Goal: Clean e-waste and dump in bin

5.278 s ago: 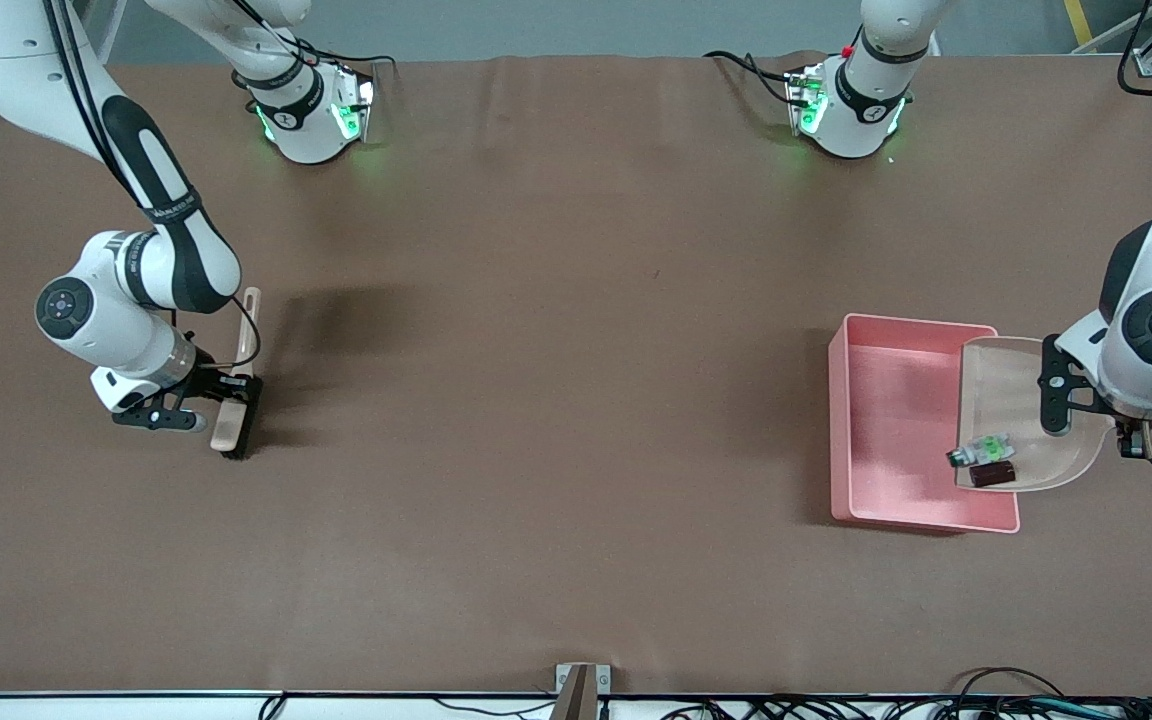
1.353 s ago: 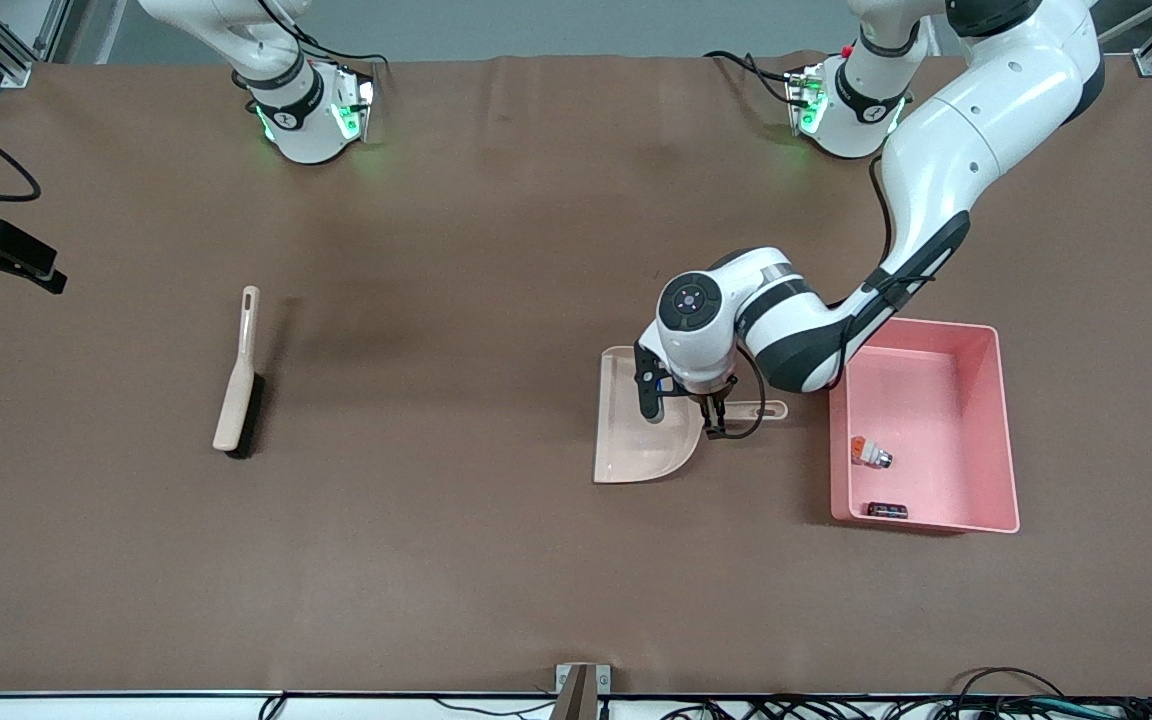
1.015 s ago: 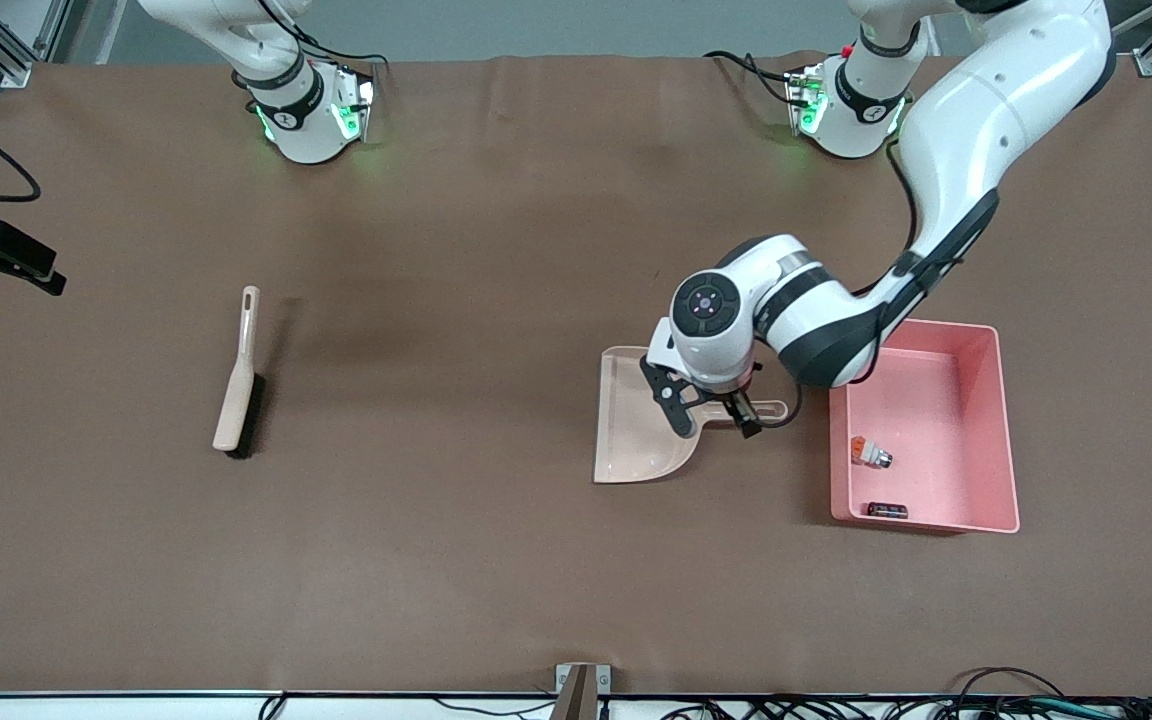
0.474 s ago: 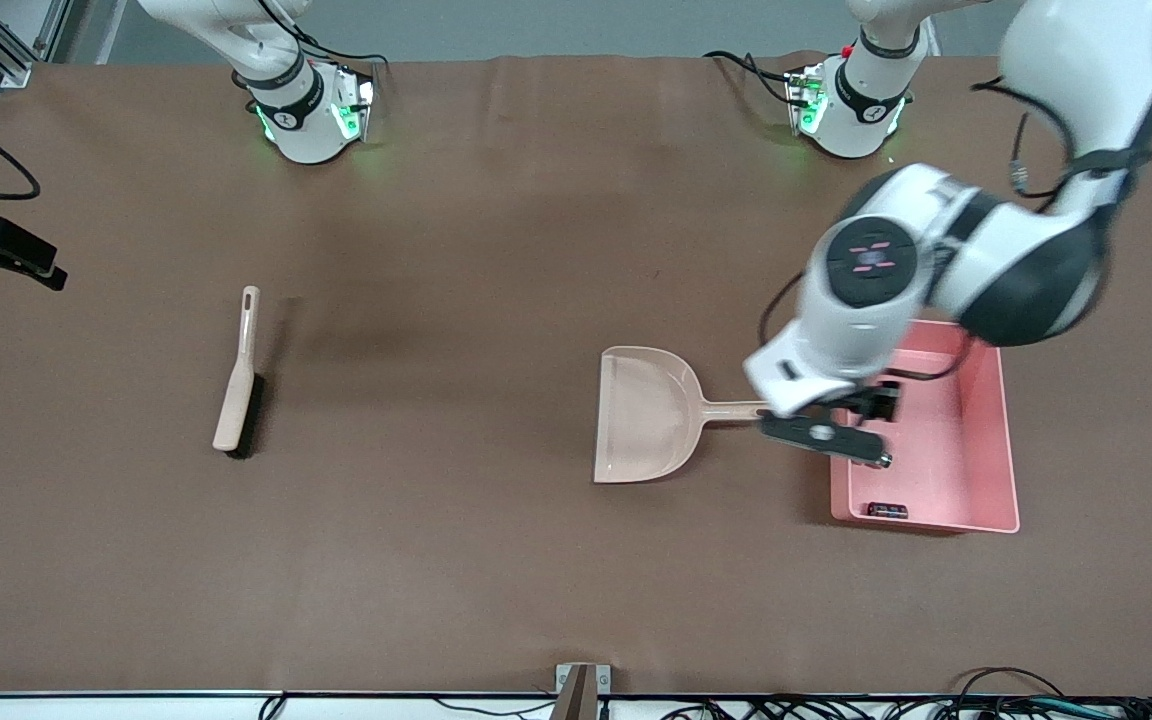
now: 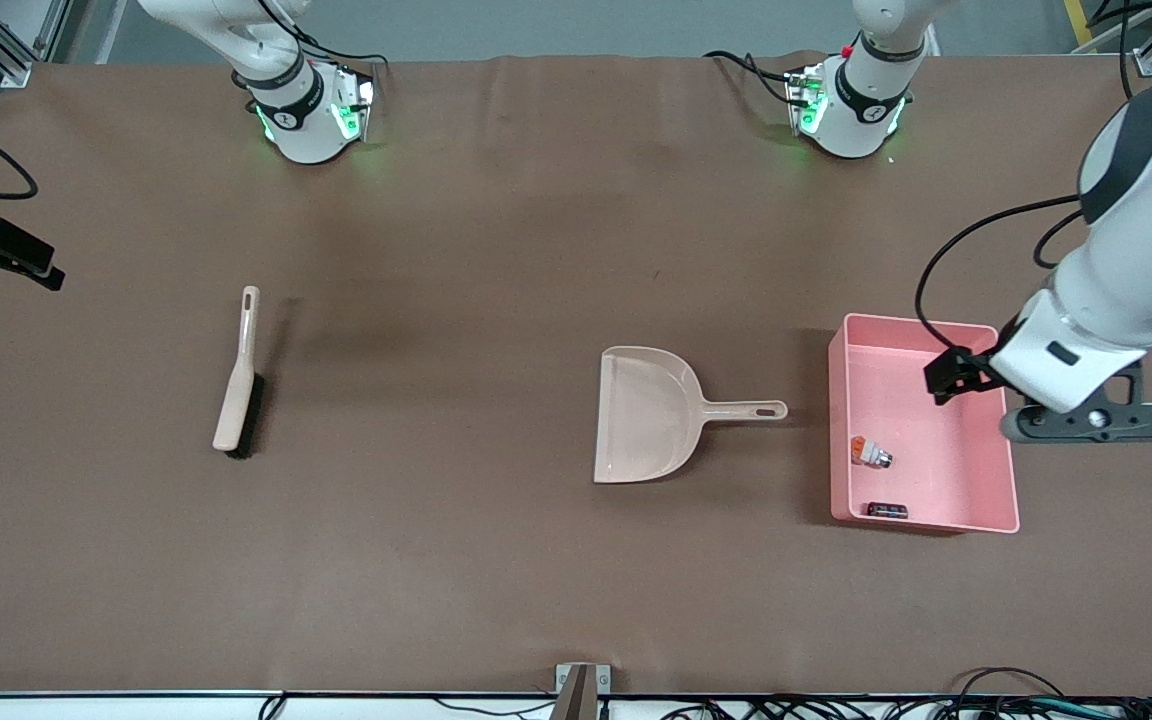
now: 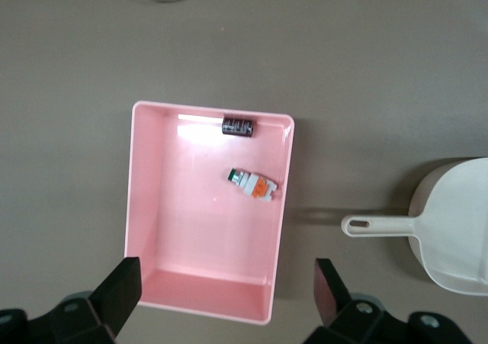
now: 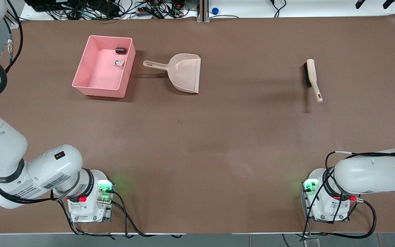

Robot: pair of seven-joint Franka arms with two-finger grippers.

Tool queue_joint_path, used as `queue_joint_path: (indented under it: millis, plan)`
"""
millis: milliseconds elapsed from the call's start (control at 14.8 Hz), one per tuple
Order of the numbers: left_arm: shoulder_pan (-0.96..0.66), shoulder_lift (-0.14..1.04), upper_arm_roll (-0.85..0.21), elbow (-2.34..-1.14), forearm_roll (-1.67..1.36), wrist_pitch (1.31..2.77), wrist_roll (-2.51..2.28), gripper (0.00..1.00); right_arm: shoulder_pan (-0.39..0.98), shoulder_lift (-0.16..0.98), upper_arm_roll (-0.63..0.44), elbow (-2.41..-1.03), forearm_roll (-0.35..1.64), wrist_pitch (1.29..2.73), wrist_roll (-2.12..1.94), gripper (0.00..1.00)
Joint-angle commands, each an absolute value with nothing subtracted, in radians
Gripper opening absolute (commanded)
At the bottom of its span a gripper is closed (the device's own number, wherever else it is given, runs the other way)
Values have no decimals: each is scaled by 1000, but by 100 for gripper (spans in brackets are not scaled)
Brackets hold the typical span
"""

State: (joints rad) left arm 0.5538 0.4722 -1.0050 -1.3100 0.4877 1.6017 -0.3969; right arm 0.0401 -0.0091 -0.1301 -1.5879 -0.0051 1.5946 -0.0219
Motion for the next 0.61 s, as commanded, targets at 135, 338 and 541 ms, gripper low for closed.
queue_joint_path:
  millis: [135,338,541]
  plan:
    - [307,244,-541,-1342,194,1591,-217,100,35,-14,-129,-1585,-6,1586,-11,100]
    - [136,129,-278,-1419,89,1588,-98,100,35,-14,-129,-1585,-6,1585,-9,100]
    - [-15,-7,-56,-1561,-26,1595,-72,100,34,-14,-129,-1585,-5,1585,-9,100]
